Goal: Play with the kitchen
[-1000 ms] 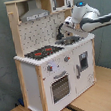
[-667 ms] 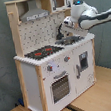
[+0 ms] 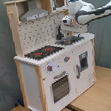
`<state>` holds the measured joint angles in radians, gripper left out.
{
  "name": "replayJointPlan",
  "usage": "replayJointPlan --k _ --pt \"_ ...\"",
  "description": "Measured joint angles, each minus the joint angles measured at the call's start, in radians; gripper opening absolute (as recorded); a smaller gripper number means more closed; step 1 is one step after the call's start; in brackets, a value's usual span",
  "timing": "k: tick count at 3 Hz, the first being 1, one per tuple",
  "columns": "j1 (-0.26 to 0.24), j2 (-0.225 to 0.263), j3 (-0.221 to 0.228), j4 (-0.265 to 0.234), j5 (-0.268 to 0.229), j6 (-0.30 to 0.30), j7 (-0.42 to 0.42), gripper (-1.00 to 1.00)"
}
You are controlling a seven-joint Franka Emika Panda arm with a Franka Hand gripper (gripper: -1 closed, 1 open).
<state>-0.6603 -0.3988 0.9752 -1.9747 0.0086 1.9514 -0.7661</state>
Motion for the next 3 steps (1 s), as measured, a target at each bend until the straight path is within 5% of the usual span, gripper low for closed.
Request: replayJointPlan --k 3 --pt "0.0 0.211 0.016 0.094 -0.173 -0.103 -0.017 1.0"
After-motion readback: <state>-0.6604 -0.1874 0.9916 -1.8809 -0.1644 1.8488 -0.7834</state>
